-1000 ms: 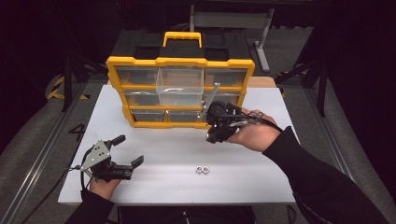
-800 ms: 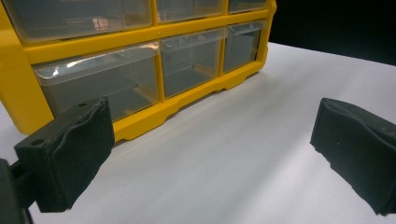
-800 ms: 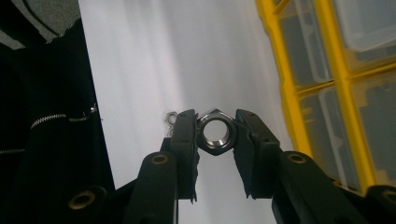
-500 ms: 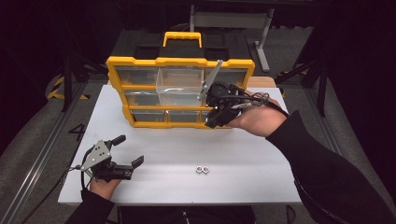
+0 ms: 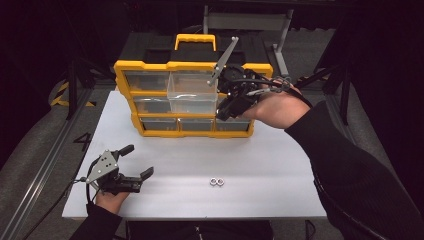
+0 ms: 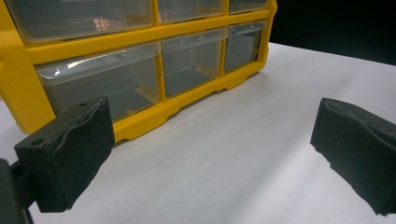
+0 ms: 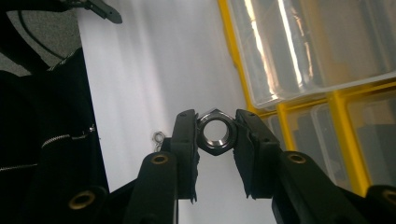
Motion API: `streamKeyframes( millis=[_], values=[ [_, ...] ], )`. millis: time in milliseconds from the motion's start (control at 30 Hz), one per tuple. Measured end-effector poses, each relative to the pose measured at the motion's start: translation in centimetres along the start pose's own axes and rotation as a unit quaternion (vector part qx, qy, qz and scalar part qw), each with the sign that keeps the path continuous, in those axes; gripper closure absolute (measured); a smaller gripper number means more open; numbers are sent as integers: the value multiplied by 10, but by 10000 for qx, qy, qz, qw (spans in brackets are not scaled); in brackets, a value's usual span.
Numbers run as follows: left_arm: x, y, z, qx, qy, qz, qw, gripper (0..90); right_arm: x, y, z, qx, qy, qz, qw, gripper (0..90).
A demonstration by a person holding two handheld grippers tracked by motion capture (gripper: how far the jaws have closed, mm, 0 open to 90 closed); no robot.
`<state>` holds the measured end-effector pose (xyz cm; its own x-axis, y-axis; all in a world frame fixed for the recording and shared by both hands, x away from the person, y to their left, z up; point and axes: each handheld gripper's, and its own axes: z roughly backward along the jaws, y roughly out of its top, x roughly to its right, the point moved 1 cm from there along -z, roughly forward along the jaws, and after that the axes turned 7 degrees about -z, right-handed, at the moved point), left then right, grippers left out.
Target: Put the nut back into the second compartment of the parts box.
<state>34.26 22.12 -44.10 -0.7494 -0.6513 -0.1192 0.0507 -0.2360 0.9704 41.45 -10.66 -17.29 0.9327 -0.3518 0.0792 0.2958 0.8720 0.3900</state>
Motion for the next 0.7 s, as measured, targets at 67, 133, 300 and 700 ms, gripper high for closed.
streamKeyframes(
  millis=[67,133,300,700],
  values=[
    [0,0,0,11,-3,3,10000,3,2,4,5,22,-26,-17,10000,695],
    [0,0,0,-13,-15,-3,10000,3,5,8,9,70,-50,-8,10000,695],
    [1,0,0,-34,-22,-2,10000,3,10,18,17,211,-123,-61,9997,695],
    [0,0,0,-26,-41,-2,10000,3,33,41,19,353,-370,-200,9985,695]
  ],
)
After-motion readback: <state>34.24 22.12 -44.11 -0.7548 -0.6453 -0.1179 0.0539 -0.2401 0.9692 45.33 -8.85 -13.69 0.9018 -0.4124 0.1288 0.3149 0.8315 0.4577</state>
